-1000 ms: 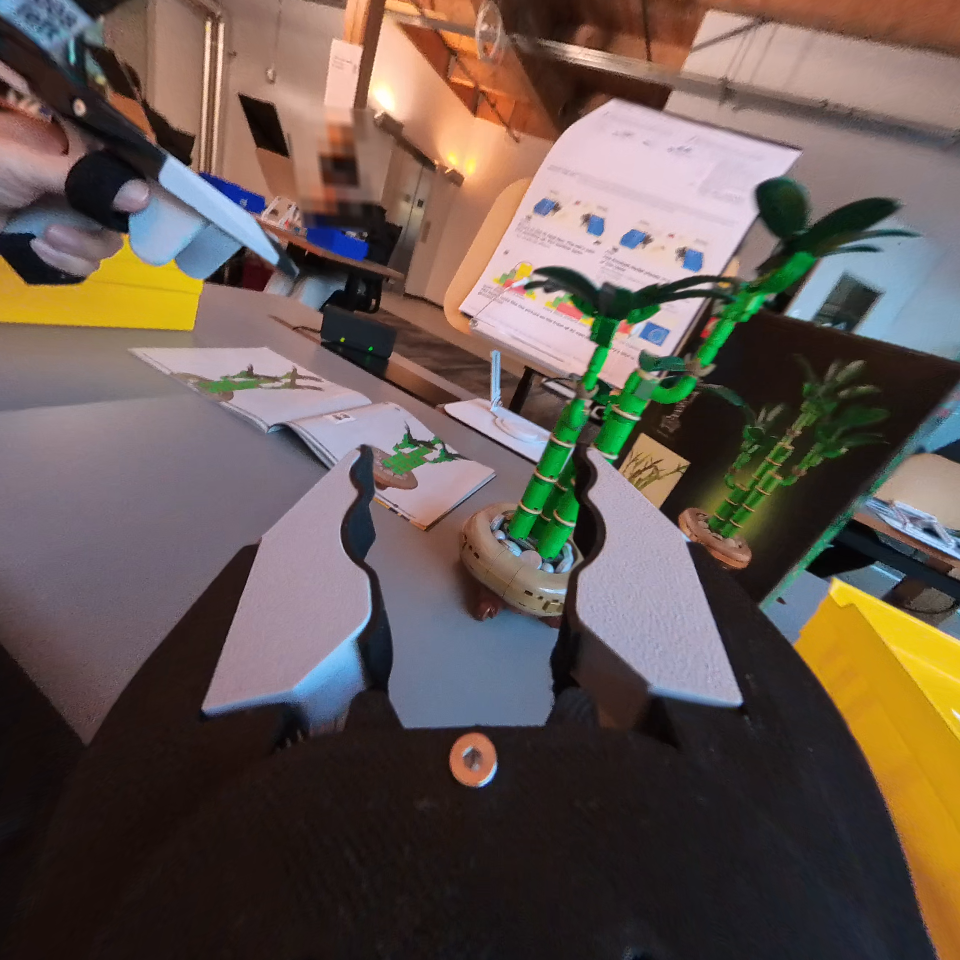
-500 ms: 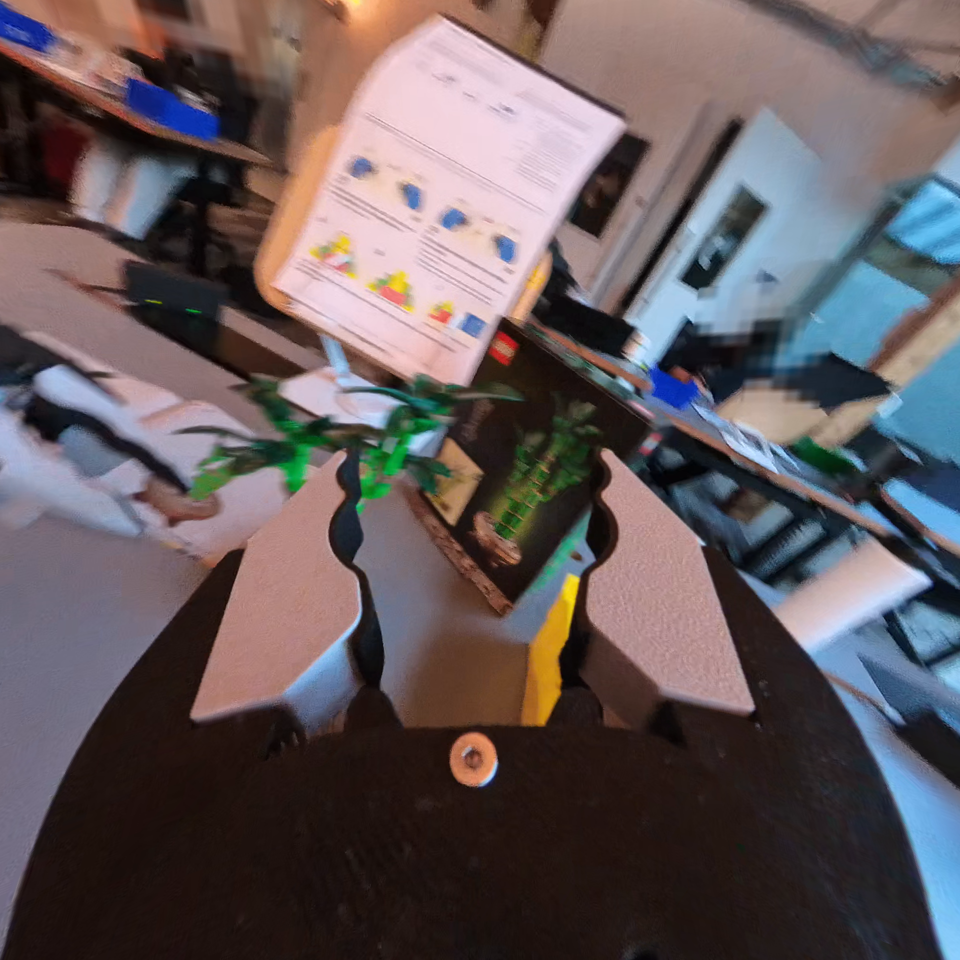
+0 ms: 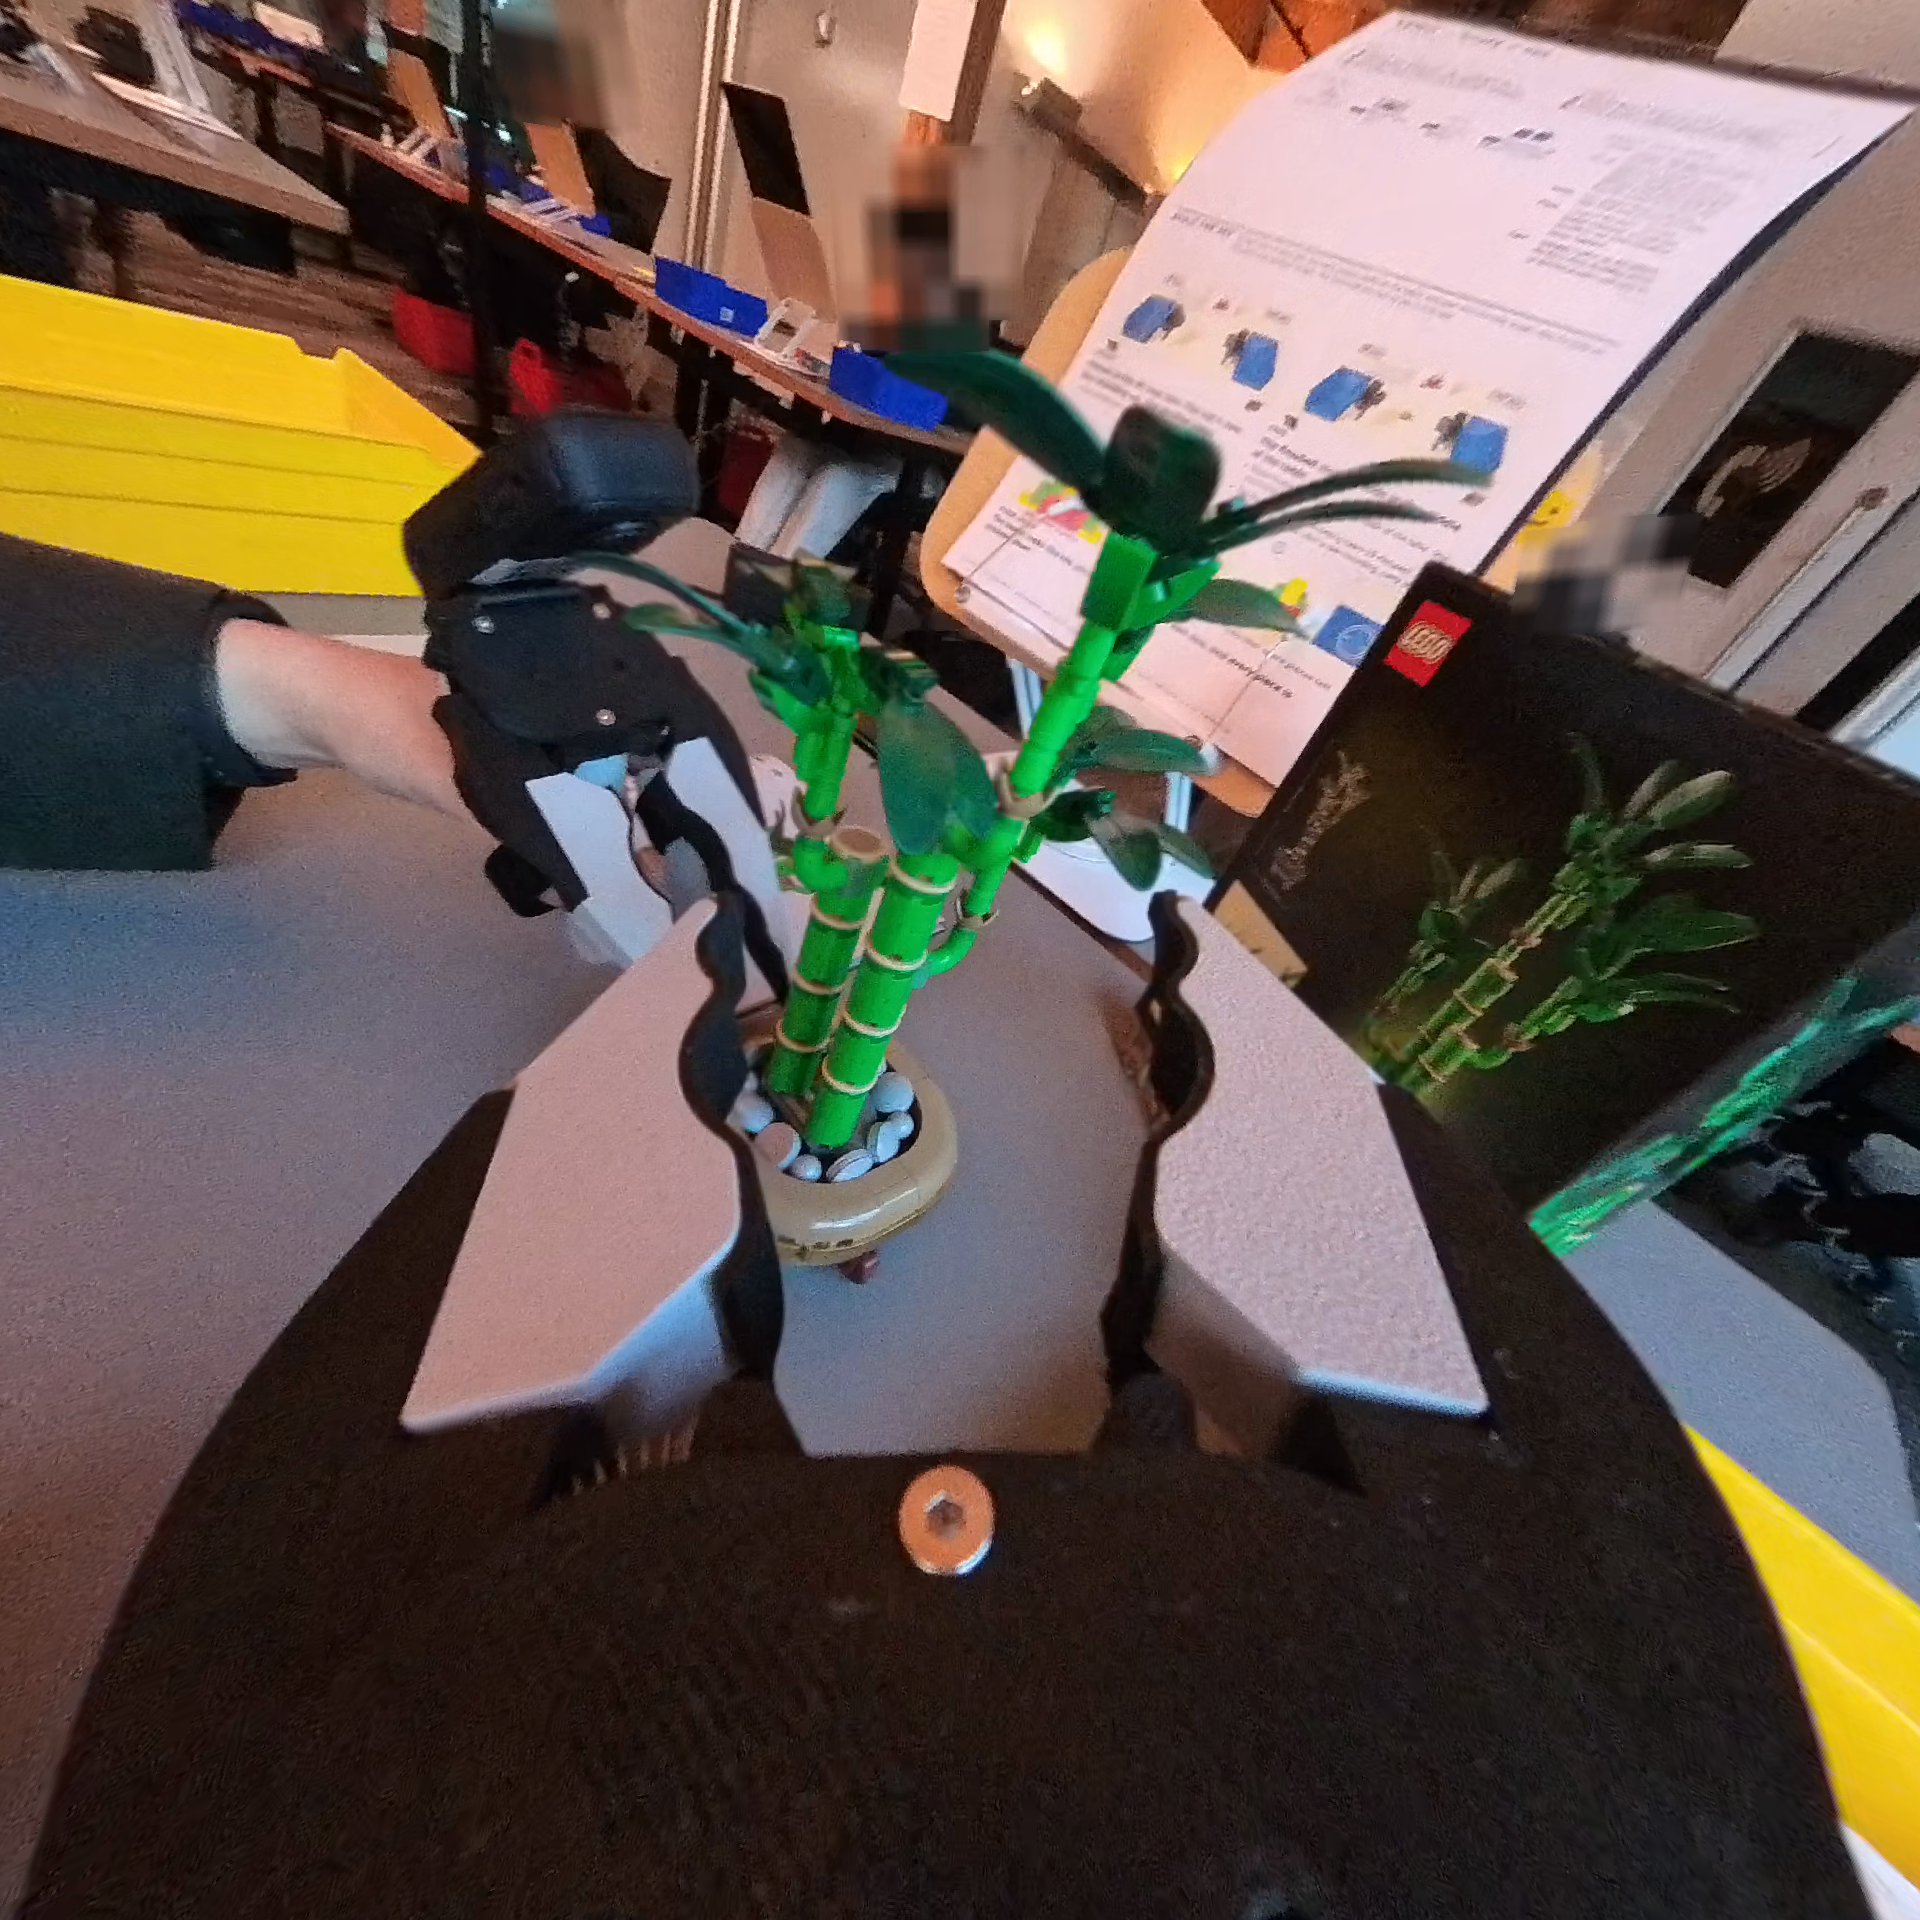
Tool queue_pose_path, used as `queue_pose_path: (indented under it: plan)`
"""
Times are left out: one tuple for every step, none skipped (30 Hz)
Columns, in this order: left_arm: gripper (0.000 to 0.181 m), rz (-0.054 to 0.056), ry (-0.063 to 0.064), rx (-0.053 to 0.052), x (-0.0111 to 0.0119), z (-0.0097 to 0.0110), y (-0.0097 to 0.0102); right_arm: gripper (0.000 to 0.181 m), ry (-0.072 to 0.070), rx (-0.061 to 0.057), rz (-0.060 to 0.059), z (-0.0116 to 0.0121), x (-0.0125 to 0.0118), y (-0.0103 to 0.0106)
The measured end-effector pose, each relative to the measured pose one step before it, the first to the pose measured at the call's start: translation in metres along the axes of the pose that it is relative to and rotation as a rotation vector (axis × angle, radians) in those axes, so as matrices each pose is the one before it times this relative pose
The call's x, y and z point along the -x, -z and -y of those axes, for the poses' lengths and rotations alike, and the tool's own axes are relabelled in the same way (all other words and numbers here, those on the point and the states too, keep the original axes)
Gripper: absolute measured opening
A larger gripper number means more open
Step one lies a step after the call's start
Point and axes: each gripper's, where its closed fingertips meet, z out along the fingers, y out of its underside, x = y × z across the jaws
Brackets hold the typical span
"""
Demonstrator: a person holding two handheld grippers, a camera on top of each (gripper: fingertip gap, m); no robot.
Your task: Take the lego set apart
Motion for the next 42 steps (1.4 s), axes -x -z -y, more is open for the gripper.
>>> queue_pose_path:
  plan:
    - [0.028, -0.0120, -0.0092, 0.0071, 0.00065, -0.00050, -0.00177, 0.078, -0.0107, 0.0135, 0.0248, -0.00473, 0.00381, -0.00191]
    - [0.026, -0.0157, -0.0080, -0.0018, -0.00044, 0.00084, -0.00129, 0.078, -0.0183, 0.0216, 0.0306, -0.00654, 0.00436, -0.00222]
    - [0.024, -0.0126, -0.0060, -0.0055, -0.00035, 0.00123, -0.00092, 0.078, -0.0176, 0.0227, 0.0224, -0.00716, 0.00220, -0.00381]
    - [0.023, -0.0092, -0.0060, -0.0037, -0.00007, 0.00093, -0.00108, 0.078, -0.0149, 0.0110, 0.0093, -0.00583, 0.00059, -0.00293]
    - [0.020, -0.0136, -0.0081, 0.0041, -0.00091, -0.00033, -0.00114, 0.076, -0.0136, 0.0029, 0.0023, -0.00470, -0.00063, -0.00276]
    - [0.017, -0.0167, -0.0090, 0.0102, -0.00172, -0.00104, -0.00104, 0.075, -0.0122, 0.0056, 0.0104, -0.00507, 0.00039, -0.00286]
    - [0.016, -0.0112, -0.0097, 0.0102, -0.00117, -0.00090, -0.00079, 0.074, -0.0092, 0.0086, 0.0056, -0.00530, -0.00014, -0.00287]
    - [0.015, -0.0025, -0.0068, 0.0025, 0.00001, 0.00054, -0.00025, 0.074, -0.0075, 0.0017, -0.0016, -0.00267, -0.00122, -0.00103]
    - [0.015, -0.0076, -0.0047, 0.0010, -0.00098, 0.00057, -0.00024, 0.074, -0.0077, -0.0106, -0.0007, -0.00001, -0.00116, -0.00031]
    - [0.014, -0.0067, -0.0029, 0.0032, -0.00106, 0.00011, -0.00057, 0.073, -0.0061, -0.0113, -0.0022, 0.00053, -0.00100, 0.00068]
    - [0.014, -0.0025, -0.0017, 0.0046, -0.00041, -0.00002, -0.00077, 0.072, -0.0047, -0.0081, -0.0071, 0.00067, -0.00224, 0.00076]
    - [0.015, -0.0003, -0.0018, 0.0032, -0.00011, 0.00005, -0.00084, 0.072, -0.0033, -0.0061, -0.0090, -0.00009, -0.00234, 0.00105]
    - [0.014, -0.0011, -0.0011, 0.0004, -0.00019, 0.00005, -0.00065, 0.071, -0.0023, -0.0079, -0.0084, 0.00071, -0.00181, 0.00152]
    - [0.014, -0.0017, 0.0017, -0.0013, -0.00013, 0.00014, -0.00043, 0.070, -0.0034, -0.0096, -0.0078, 0.00089, -0.00157, 0.00133]
    - [0.014, -0.0021, 0.0005, -0.0025, -0.00008, -0.00001, -0.00022, 0.070, -0.0024, -0.0063, -0.0078, 0.00043, -0.00163, 0.00105]
    - [0.014, -0.0015, 0.0000, -0.0024, 0.00008, -0.00012, 0.00010, 0.070, -0.0012, -0.0067, -0.0064, 0.00025, -0.00119, 0.00103]
    - [0.014, -0.0008, 0.0025, -0.0020, 0.00003, -0.00004, 0.00010, 0.070, -0.0026, -0.0046, -0.0047, 0.00020, -0.00046, 0.00078]
    - [0.014, 0.0006, 0.0027, -0.0014, 0.00023, -0.00004, 0.00020, 0.069, -0.0023, -0.0018, -0.0034, 0.00005, -0.00070, 0.00014]
    - [0.014, 0.0024, 0.0015, -0.0013, 0.00024, -0.00013, 0.00020, 0.069, 0.0001, 0.0007, -0.0051, -0.00034, -0.00090, 0.00006]
    - [0.014, 0.0040, 0.0019, -0.0028, 0.00040, 0.00021, 0.00064, 0.069, 0.0031, 0.0028, -0.0098, -0.00035, -0.00137, 0.00018]
    - [0.014, 0.0057, 0.0041, -0.0099, 0.00082, 0.00143, 0.00122, 0.069, 0.0034, 0.0040, -0.0067, -0.00094, -0.00094, 0.00049]
    - [0.014, 0.0014, 0.0046, -0.0170, 0.00029, 0.00254, 0.00188, 0.069, 0.0016, -0.0002, -0.0040, 0.00005, -0.00075, 0.00063]
    - [0.014, -0.0009, 0.0069, -0.0202, 0.00006, 0.00329, 0.00256, 0.069, -0.0011, -0.0033, -0.0049, 0.00005, -0.00066, 0.00064]
    - [0.013, 0.0017, 0.0094, -0.0205, 0.00062, 0.00359, 0.00317, 0.069, -0.0010, -0.0056, -0.0046, 0.00004, -0.00159, -0.00020]
    - [0.014, 0.0031, 0.0106, -0.0190, 0.00104, 0.00345, 0.00410, 0.069, -0.0014, -0.0036, -0.0091, 0.00078, -0.00188, -0.00028]
    - [0.014, -0.0004, 0.0118, -0.0200, -0.00003, 0.00379, 0.00499, 0.069, 0.0010, -0.0036, -0.0095, 0.00113, -0.00002, 0.00147]
    - [0.014, -0.0008, 0.0148, -0.0210, -0.00069, 0.00400, 0.00639, 0.069, -0.0015, -0.0049, -0.0105, 0.00123, -0.00122, 0.00073]
    - [0.014, 0.0032, 0.0164, -0.0227, -0.00085, 0.00446, 0.00785, 0.069, -0.0063, -0.0074, -0.0081, 0.00341, -0.00026, 0.00264]
    - [0.014, 0.0004, 0.0144, -0.0303, -0.00223, 0.00600, 0.00947, 0.068, -0.0098, -0.0156, 0.0079, 0.00578, 0.00366, 0.00361]
    - [0.013, 0.0013, 0.0113, -0.0335, -0.00342, 0.00705, 0.01095, 0.064, -0.0097, -0.0168, 0.0235, 0.00739, 0.00751, 0.00412]
    - [0.013, 0.0062, 0.0034, -0.0301, -0.00424, 0.00692, 0.01209, 0.061, -0.0085, -0.0153, 0.0328, 0.00820, 0.01271, 0.00449]
    - [0.013, 0.0073, -0.0102, -0.0247, -0.00605, 0.00597, 0.01265, 0.058, -0.0041, -0.0126, 0.0507, 0.00840, 0.01475, 0.00369]
    - [0.013, 0.0155, -0.0215, -0.0151, -0.00647, 0.00438, 0.01268, 0.054, -0.0120, 0.0039, 0.0734, 0.00727, 0.01934, 0.00225]
    - [0.013, 0.0238, -0.0314, -0.0036, -0.00638, 0.00247, 0.01223, 0.053, -0.0275, 0.0109, 0.0846, 0.00465, 0.02171, 0.00008]
    - [0.013, 0.0263, -0.0424, 0.0067, -0.00664, 0.00071, 0.01148, 0.051, -0.0346, 0.0161, 0.0775, 0.00378, 0.01963, -0.00417]
    - [0.013, 0.0321, -0.0493, 0.0139, -0.00597, -0.00091, 0.01072, 0.050, -0.0259, 0.0181, 0.0590, 0.00205, 0.01652, -0.00727]
    - [0.013, 0.0326, -0.0540, 0.0232, -0.00604, -0.00300, 0.00962, 0.048, -0.0225, 0.0053, 0.0363, 0.00321, 0.01282, -0.01054]
    - [0.013, 0.0272, -0.0599, 0.0282, -0.00655, -0.00478, 0.00839, 0.048, -0.0250, 0.0107, 0.0318, 0.00087, 0.01060, -0.01303]
    - [0.013, 0.0350, -0.0644, 0.0303, -0.00473, -0.00605, 0.00710, 0.048, -0.0220, 0.0233, 0.0428, -0.00161, 0.01210, -0.01526]
    - [0.013, 0.0396, -0.0659, 0.0305, -0.00348, -0.00707, 0.00630, 0.048, -0.0239, 0.0243, 0.0202, -0.00294, 0.00673, -0.01592]
    - [0.013, 0.0381, -0.0657, 0.0301, -0.00261, -0.00791, 0.00528, 0.047, -0.0250, 0.0196, 0.0050, -0.00251, 0.00149, -0.01699]
    - [0.013, 0.0389, -0.0646, 0.0318, -0.00134, -0.00880, 0.00440, 0.046, -0.0353, 0.0197, 0.0077, -0.00381, -0.00011, -0.01639]
